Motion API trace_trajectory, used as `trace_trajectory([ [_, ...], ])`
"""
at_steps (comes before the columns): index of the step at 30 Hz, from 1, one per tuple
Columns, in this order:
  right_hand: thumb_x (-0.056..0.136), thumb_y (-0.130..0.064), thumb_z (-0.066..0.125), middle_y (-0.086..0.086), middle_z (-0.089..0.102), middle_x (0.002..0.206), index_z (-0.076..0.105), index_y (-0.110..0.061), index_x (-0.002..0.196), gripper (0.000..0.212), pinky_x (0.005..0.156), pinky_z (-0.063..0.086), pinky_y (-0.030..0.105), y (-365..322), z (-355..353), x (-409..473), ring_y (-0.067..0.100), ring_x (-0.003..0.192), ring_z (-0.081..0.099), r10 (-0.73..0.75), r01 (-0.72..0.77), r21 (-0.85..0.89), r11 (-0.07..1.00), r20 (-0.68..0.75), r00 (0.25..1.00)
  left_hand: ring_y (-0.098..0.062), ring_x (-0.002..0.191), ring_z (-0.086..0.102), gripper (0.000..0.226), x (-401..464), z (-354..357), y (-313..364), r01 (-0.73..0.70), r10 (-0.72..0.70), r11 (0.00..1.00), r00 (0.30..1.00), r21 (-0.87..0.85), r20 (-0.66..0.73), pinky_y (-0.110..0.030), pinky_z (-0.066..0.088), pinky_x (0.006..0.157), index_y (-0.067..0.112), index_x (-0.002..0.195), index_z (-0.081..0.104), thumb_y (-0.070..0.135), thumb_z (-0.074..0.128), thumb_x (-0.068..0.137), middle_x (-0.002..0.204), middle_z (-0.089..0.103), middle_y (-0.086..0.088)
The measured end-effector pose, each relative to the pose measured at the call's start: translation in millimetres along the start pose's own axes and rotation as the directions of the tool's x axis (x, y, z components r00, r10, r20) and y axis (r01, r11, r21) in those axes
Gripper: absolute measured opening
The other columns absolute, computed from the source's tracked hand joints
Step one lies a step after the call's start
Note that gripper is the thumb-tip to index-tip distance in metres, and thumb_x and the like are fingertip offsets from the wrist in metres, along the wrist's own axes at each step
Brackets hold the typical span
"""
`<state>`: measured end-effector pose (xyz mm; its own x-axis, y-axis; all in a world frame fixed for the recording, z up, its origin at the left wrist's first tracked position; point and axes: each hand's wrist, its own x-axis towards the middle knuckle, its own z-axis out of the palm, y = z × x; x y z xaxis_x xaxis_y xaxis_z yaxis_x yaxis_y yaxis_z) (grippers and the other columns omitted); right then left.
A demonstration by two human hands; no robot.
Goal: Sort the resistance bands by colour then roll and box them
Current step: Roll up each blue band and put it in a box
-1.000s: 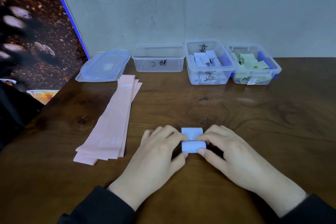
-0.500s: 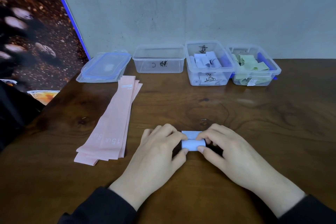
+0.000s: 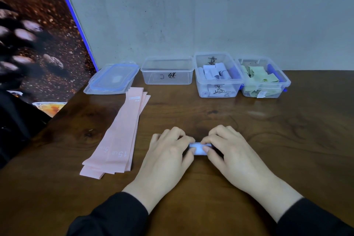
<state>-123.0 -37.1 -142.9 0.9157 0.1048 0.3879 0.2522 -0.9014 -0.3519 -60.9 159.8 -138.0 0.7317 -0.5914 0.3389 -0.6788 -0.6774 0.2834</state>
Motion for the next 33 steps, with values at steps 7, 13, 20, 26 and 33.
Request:
trace_trajectory([
  [7, 0.095, -0.054, 0.051, -0.022, 0.046, 0.106, 0.066, -0.035, 0.12, 0.035, 0.088, 0.046, 0.032, 8.4, 2.0, 6.1, 0.003, 0.099, 0.045, 0.025, -0.023, -0.023, 0.999, 0.085, 0.996, -0.003, 0.104, 0.046, 0.033, 7.3, 0.6, -3.2, -0.012, 0.011, 1.0, 0.999, 0.007, 0.032, -0.024, 0.038, 0.093, 0.036, 0.128, 0.062, 0.045, 0.055, 0.097, 0.115, 0.052, 0.018],
  [13, 0.098, -0.045, 0.058, -0.022, 0.053, 0.114, 0.062, -0.032, 0.135, 0.04, 0.097, 0.04, 0.032, 13.7, 5.5, 14.6, 0.0, 0.105, 0.044, 0.064, -0.066, 0.021, 0.998, 0.105, 0.992, -0.003, 0.108, 0.043, 0.04, 16.7, 3.5, -5.6, -0.004, 0.003, 1.0, 0.997, 0.008, 0.076, -0.026, 0.033, 0.095, 0.036, 0.133, 0.056, 0.05, 0.055, 0.096, 0.119, 0.048, 0.019],
  [20, 0.102, -0.041, 0.053, -0.022, 0.056, 0.11, 0.064, -0.033, 0.127, 0.028, 0.098, 0.04, 0.03, 11.3, 0.5, 19.2, 0.001, 0.106, 0.048, 0.111, -0.121, 0.084, 0.989, 0.117, 0.987, 0.001, 0.111, 0.045, 0.039, 23.5, 3.5, -6.2, 0.018, -0.007, 0.995, 0.994, -0.099, 0.111, -0.029, 0.036, 0.102, 0.036, 0.136, 0.054, 0.045, 0.055, 0.098, 0.122, 0.054, 0.02],
  [26, 0.1, -0.031, 0.062, -0.022, 0.067, 0.1, 0.071, -0.041, 0.11, 0.017, 0.077, 0.041, 0.011, 8.3, -31.7, 22.4, -0.001, 0.091, 0.061, 0.22, -0.273, 0.44, 0.855, 0.169, 0.961, 0.007, 0.103, 0.054, 0.037, 34.7, -13.8, 4.6, 0.152, -0.122, 0.843, 0.988, -0.515, 0.093, -0.008, 0.044, 0.085, 0.038, 0.134, 0.057, 0.033, 0.063, 0.097, 0.112, 0.06, 0.025],
  [33, 0.088, -0.024, 0.077, -0.008, 0.075, 0.097, 0.074, -0.03, 0.106, 0.019, 0.086, 0.056, 0.026, 21.1, -82.5, 50.4, 0.011, 0.088, 0.069, 0.249, -0.342, 0.49, 0.802, 0.247, 0.937, -0.008, 0.11, 0.052, 0.039, 76.4, -20.0, 16.6, -0.097, 0.114, 0.864, 0.993, -0.494, 0.004, -0.017, 0.041, 0.096, 0.023, 0.14, 0.058, 0.023, 0.057, 0.101, 0.111, 0.058, 0.013],
])
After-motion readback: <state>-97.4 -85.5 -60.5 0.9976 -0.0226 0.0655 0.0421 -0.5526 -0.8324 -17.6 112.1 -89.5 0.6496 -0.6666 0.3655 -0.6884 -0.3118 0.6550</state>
